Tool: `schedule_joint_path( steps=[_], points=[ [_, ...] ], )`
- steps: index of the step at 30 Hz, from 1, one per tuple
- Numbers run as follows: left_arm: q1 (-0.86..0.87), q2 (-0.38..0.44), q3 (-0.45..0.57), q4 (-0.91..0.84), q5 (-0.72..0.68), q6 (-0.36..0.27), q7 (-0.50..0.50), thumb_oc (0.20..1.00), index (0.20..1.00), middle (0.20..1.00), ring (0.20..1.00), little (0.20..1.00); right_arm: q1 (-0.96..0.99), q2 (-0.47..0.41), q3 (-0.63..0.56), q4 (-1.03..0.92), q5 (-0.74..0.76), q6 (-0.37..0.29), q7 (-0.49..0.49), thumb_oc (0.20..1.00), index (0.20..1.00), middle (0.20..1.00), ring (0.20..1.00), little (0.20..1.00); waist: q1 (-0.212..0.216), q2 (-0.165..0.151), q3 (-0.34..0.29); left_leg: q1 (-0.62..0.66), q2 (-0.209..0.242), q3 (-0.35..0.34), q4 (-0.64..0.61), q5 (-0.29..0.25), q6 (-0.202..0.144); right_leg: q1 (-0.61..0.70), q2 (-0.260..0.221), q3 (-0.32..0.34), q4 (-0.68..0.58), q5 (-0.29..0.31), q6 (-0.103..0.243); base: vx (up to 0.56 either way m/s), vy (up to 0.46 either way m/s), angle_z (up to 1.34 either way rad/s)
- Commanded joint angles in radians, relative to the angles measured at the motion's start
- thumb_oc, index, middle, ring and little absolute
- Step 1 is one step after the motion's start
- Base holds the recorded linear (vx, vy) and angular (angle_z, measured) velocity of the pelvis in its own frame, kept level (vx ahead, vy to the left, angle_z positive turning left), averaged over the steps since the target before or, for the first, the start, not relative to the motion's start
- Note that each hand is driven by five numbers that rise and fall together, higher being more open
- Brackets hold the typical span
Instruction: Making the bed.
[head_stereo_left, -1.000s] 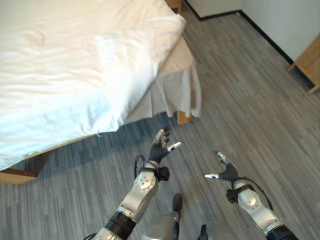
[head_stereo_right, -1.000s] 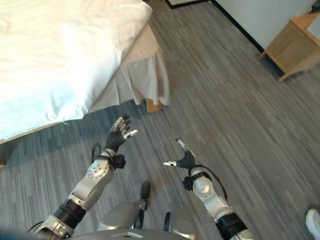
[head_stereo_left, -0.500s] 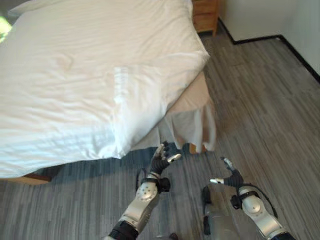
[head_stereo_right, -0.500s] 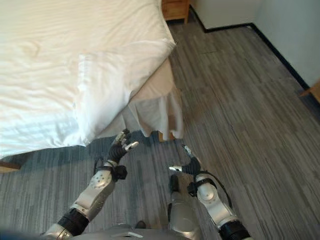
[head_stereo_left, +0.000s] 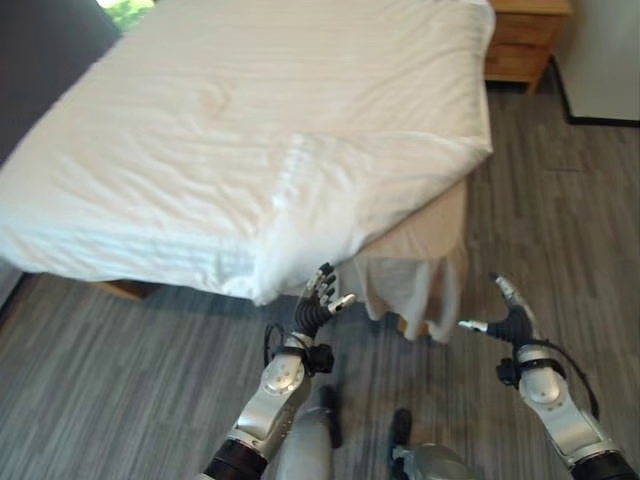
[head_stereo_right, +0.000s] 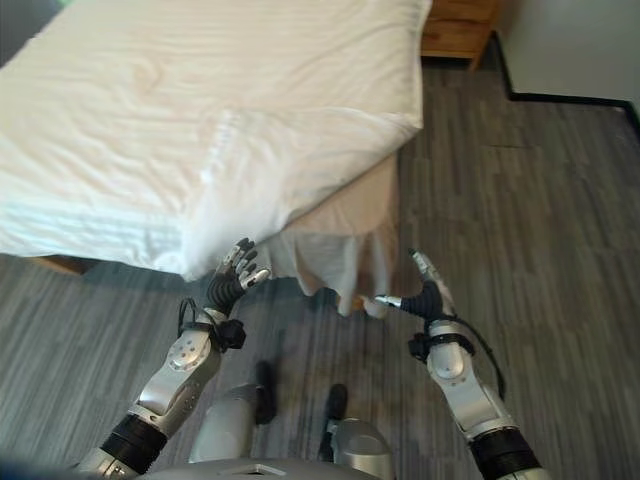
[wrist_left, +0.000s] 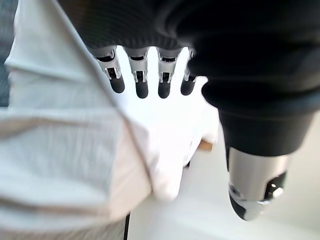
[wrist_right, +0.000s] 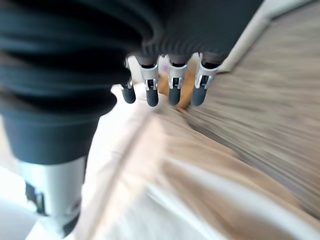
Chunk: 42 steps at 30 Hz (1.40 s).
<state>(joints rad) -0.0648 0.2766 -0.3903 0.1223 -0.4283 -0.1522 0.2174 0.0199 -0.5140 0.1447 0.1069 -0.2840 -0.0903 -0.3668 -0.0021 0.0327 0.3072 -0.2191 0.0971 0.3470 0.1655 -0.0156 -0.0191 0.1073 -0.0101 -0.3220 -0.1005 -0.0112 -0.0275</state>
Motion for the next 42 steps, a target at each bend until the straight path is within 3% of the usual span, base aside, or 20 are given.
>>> schedule_joint_path(
  steps=[1,5,6,8,9,11,13,15,18,19,20,22,27,30,33,37,42],
  points=[
    [0.044,0.007,0.003,-0.071,-0.007,-0.044,0.0,1.0,1.0,1.0,1.0,1.0,-0.031,-0.056,-0.07,-0.051,-0.139,0.01,-0.119,1.0,1.0,1.0,1.0,1.0,0.031,-0.005,-0.067,0.17,-0.06,-0.072,-0.148,0.013,0.0,0.064,-0.085,0.083,0.017,-0.059,0.159,0.34,0.105,0.17],
    [0.071,0.03,-0.012,-0.089,-0.028,-0.028,-0.02,1.0,1.0,1.0,1.0,1.0,-0.062,-0.063,-0.125,-0.044,-0.178,0.036,-0.176,1.0,1.0,1.0,1.0,1.0,0.04,-0.022,-0.087,0.224,-0.067,-0.066,-0.238,0.023,0.016,0.043,-0.086,0.064,0.143,-0.07,0.181,0.18,0.101,0.29],
    [0.081,0.041,-0.012,-0.09,-0.034,-0.024,-0.025,1.0,1.0,1.0,1.0,1.0,-0.094,-0.075,-0.141,-0.045,-0.184,0.047,-0.195,1.0,1.0,1.0,1.0,1.0,0.044,-0.027,-0.09,0.24,-0.064,-0.072,-0.249,0.011,0.022,0.005,-0.091,0.06,0.23,-0.073,0.202,0.06,0.047,0.29],
    [0.086,0.059,-0.022,-0.081,-0.028,-0.017,-0.03,1.0,1.0,1.0,1.0,1.0,-0.151,-0.112,-0.169,-0.065,-0.21,0.064,-0.217,1.0,1.0,1.0,1.0,1.0,0.033,-0.022,-0.07,0.262,-0.044,-0.092,-0.253,-0.002,0.026,-0.107,-0.105,0.073,0.434,-0.032,0.265,0.08,0.065,0.35],
    [0.091,0.067,-0.019,-0.077,-0.019,-0.013,-0.034,1.0,1.0,1.0,1.0,1.0,-0.182,-0.133,-0.187,-0.08,-0.222,0.075,-0.232,1.0,1.0,1.0,1.0,1.0,0.031,-0.009,-0.063,0.262,-0.029,-0.105,-0.253,0.002,0.026,-0.157,-0.096,0.092,0.508,-0.016,0.278,0.07,0.04,0.52],
    [0.106,0.076,-0.016,-0.077,-0.009,-0.013,-0.043,1.0,1.0,1.0,1.0,1.0,-0.192,-0.18,-0.232,-0.092,-0.28,0.101,-0.277,1.0,1.0,1.0,1.0,1.0,0.036,-0.001,-0.06,0.27,-0.03,-0.147,-0.253,-0.002,0.025,-0.196,-0.098,0.122,0.538,-0.026,0.277,0.1,-0.018,0.66],
    [0.117,0.084,-0.009,-0.077,-0.006,-0.01,-0.061,1.0,1.0,1.0,1.0,1.0,-0.2,-0.23,-0.255,-0.089,-0.343,0.134,-0.296,1.0,1.0,1.0,1.0,1.0,0.04,-0.003,-0.058,0.272,-0.034,-0.17,-0.253,-0.005,0.023,-0.188,-0.112,0.128,0.51,-0.041,0.26,0.09,-0.094,0.87],
    [0.119,0.108,-0.005,-0.078,0.004,-0.014,-0.105,1.0,1.0,1.0,1.0,1.0,-0.286,-0.314,-0.289,-0.104,-0.383,0.166,-0.3,1.0,1.0,1.0,1.0,1.0,0.055,-0.03,-0.079,0.275,-0.049,-0.266,-0.253,-0.015,0.012,-0.165,-0.125,0.246,0.347,-0.06,0.22,0.16,-0.232,0.99],
    [0.155,0.11,-0.001,-0.051,0.013,-0.002,-0.138,1.0,1.0,1.0,1.0,1.0,-0.345,-0.355,-0.232,-0.015,-0.354,0.169,-0.254,1.0,1.0,1.0,1.0,1.0,0.11,-0.069,-0.113,0.281,-0.065,-0.287,-0.253,-0.03,0.005,-0.087,-0.155,0.215,0.242,-0.044,0.218,0.13,-0.146,1.11],
    [0.158,0.108,0.003,-0.052,0.014,-0.002,-0.139,1.0,1.0,1.0,1.0,1.0,-0.359,-0.358,-0.219,-0.002,-0.351,0.167,-0.258,1.0,1.0,1.0,1.0,1.0,0.102,-0.067,-0.112,0.282,-0.066,-0.29,-0.253,-0.031,0.005,-0.079,-0.155,0.211,0.233,-0.041,0.219,0.1,-0.115,0.54],
    [0.19,0.115,0.014,-0.05,0.0,-0.002,-0.153,1.0,1.0,1.0,1.0,1.0,-0.434,-0.395,-0.148,0.104,-0.333,0.173,-0.228,1.0,1.0,1.0,1.0,1.0,0.136,-0.079,-0.129,0.277,-0.066,-0.29,-0.253,-0.033,-0.001,-0.042,-0.164,0.175,0.181,-0.033,0.219,0.1,-0.087,0.49],
    [0.211,0.123,0.012,-0.049,-0.018,-0.005,-0.163,1.0,1.0,1.0,1.0,1.0,-0.528,-0.437,-0.041,0.254,-0.287,0.181,-0.185,1.0,1.0,1.0,1.0,1.0,0.16,-0.092,-0.138,0.27,-0.067,-0.303,-0.253,-0.027,-0.007,-0.016,-0.156,0.159,0.134,-0.026,0.215,0.11,-0.085,0.28],
    [0.231,0.138,-0.018,-0.016,-0.048,0.006,-0.165,1.0,1.0,1.0,1.0,1.0,-0.827,-0.409,0.191,0.611,-0.144,0.182,-0.135,1.0,1.0,1.0,1.0,1.0,0.202,-0.102,-0.138,0.234,-0.064,-0.334,-0.253,-0.009,-0.027,0.01,-0.15,0.106,0.051,-0.007,0.209,0.06,-0.03,0.16],
    [0.227,0.137,-0.024,-0.008,-0.061,0.004,-0.165,1.0,1.0,1.0,1.0,1.0,-0.916,-0.379,0.265,0.727,-0.116,0.169,-0.131,1.0,1.0,1.0,1.0,1.0,0.215,-0.098,-0.128,0.208,-0.064,-0.343,-0.253,0.003,-0.034,0.006,-0.146,0.091,0.03,-0.001,0.206,-0.01,0.007,0.09],
    [0.2,0.141,-0.039,0.019,-0.091,-0.012,-0.148,1.0,1.0,1.0,1.0,1.0,-1.033,-0.355,0.376,0.88,-0.105,0.156,-0.124,1.0,1.0,1.0,1.0,1.0,0.259,-0.094,-0.083,0.113,-0.058,-0.365,-0.253,0.044,-0.051,-0.046,-0.141,0.065,0.016,0.0,0.206,-0.18,0.004,0.16],
    [0.165,0.139,-0.065,0.044,-0.123,-0.022,-0.136,1.0,1.0,1.0,1.0,1.0,-1.163,-0.333,0.444,1.002,-0.056,0.149,-0.103,1.0,1.0,1.0,1.0,1.0,0.297,-0.097,-0.043,-0.006,-0.06,-0.398,-0.253,0.079,-0.072,-0.134,-0.129,0.038,0.013,-0.001,0.196,-0.09,0.009,0.21],
    [0.136,0.128,-0.078,0.066,-0.142,-0.029,-0.126,1.0,1.0,1.0,1.0,1.0,-1.207,-0.333,0.47,1.078,-0.02,0.139,-0.097,1.0,1.0,1.0,1.0,1.0,0.315,-0.091,0.003,-0.078,-0.065,-0.425,-0.253,0.103,-0.088,-0.184,-0.125,0.023,0.013,0.002,0.19,-0.07,-0.012,0.28]
  ],
)
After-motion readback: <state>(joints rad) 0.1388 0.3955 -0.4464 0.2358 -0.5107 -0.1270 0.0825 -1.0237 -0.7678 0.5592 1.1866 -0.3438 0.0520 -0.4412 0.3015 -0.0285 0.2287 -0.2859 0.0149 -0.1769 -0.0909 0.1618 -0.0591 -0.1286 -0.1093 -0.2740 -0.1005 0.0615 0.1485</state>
